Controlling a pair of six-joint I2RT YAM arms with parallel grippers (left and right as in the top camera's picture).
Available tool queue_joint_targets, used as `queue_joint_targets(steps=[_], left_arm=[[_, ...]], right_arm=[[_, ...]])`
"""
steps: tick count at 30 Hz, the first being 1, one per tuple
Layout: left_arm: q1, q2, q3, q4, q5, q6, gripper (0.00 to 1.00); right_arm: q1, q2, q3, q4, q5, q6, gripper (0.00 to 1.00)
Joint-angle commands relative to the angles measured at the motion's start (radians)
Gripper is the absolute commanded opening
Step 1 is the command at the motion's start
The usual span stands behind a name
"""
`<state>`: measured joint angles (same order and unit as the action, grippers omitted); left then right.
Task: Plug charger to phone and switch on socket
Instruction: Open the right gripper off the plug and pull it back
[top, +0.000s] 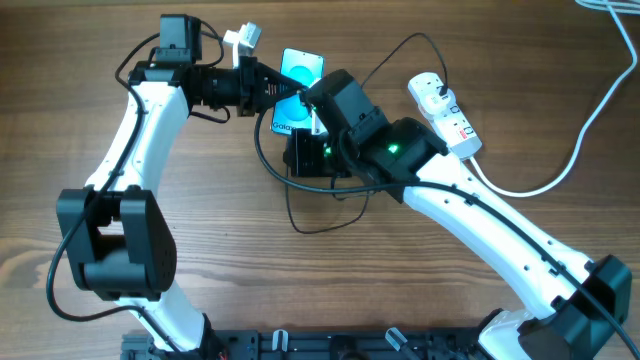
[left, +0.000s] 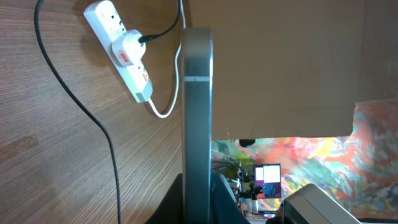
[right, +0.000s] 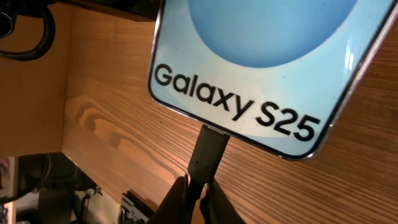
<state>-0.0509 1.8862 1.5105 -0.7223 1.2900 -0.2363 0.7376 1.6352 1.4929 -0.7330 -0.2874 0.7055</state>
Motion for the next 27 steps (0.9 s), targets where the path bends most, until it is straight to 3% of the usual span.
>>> queue_joint_targets(steps=[1, 10, 16, 19, 23, 27], left_arm=[[-0.026, -0.040, -0.014, -0.064, 0.077, 0.076, 0.04], [-0.026, -0.040, -0.014, -0.065, 0.030, 0.076, 0.04], [-0.026, -0.040, -0.014, -0.098, -0.083, 0.108, 0.04], [-0.026, -0.040, -0.014, -0.211, -0.008, 0.344, 0.04], [-0.026, -0.040, -0.014, -0.455, 0.097, 0.757, 0.04], [-0.058, -0.040, -0.014, -0.630, 0.095, 1.015, 0.04]], right_arm=[[-0.091, 0.010, 0.029, 0.082, 0.151, -0.035, 0.14], [-0.107, -0.011, 0.029, 0.077, 0.072, -0.080, 0.29], [-0.148, -0.105, 0.029, 0.006, 0.089, -0.074, 0.54], [-0.244, -0.143, 0.029, -0.080, 0.088, -0.075, 0.72], [-0.399, -0.146, 0.026, -0.193, 0.084, -0.115, 0.79], [-0.510, -0.144, 0.023, -0.278, 0.084, -0.238, 0.81]])
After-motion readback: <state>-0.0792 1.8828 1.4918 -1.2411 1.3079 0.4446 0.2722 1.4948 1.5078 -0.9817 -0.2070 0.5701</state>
